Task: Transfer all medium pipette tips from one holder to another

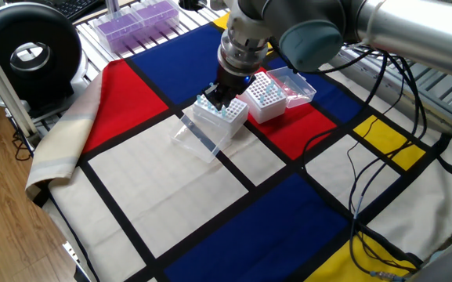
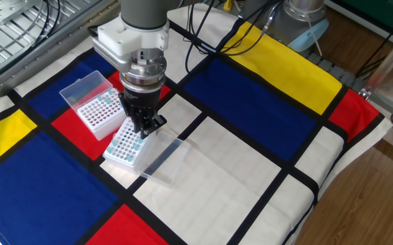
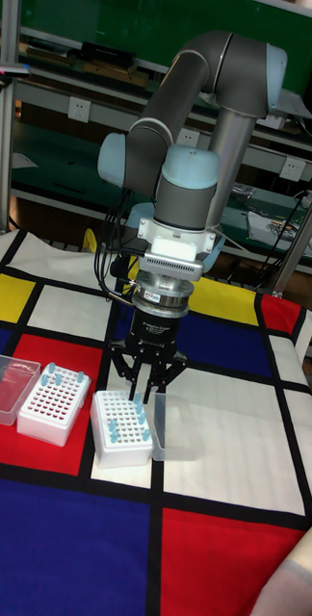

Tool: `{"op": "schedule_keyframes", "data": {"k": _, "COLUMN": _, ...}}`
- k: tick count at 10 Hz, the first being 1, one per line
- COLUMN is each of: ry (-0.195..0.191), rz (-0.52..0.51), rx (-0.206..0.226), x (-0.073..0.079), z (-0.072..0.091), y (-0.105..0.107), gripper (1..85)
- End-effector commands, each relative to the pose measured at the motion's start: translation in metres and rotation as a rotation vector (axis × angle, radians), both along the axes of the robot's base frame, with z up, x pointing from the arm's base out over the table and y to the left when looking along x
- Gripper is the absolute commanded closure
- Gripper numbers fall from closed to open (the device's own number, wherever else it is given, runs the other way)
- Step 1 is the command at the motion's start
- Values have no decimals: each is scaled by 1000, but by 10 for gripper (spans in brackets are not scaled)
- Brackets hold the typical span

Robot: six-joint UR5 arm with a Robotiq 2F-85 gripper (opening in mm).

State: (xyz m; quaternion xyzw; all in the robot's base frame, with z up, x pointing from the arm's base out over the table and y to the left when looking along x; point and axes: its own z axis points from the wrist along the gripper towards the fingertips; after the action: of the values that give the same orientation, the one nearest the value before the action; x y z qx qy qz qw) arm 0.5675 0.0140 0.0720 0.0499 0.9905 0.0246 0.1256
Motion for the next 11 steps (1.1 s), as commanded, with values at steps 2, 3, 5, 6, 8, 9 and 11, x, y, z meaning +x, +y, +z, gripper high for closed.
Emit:
{"op": "schedule_keyframes", "data": {"k": 2, "ry": -4, "rz": 1, "rx": 11, "x": -3, "z": -1, "y": 0, "gripper": 597}}
{"op": "schedule_keyframes", "data": {"k": 3, "ry": -7, "rz": 3, "rx": 10, "x": -4, "z": -3, "y": -2, "gripper": 597}}
{"op": "schedule_keyframes", "data": {"k": 5, "ry": -7, "rz": 6, "rx": 11, "x": -6, "z": -4, "y": -4, "gripper": 597}}
{"op": "schedule_keyframes", "data": {"k": 6, "ry": -7, "rz": 6, "rx": 11, "x": -7, "z": -5, "y": -4, "gripper": 597}}
{"op": "schedule_keyframes", "data": {"k": 8, "ry": -9, "rz": 0, "rx": 10, "x": -9, "z": -6, "y": -3, "gripper": 597}}
{"op": "schedule_keyframes", "data": {"k": 9, "ry": -10, "rz": -3, "rx": 9, "x": -11, "z": -7, "y": -2, "gripper": 600}}
{"op": "schedule_keyframes", "data": {"k": 11, "ry": -12, "rz": -7, "rx": 6, "x": -14, "z": -8, "y": -2, "gripper": 603}}
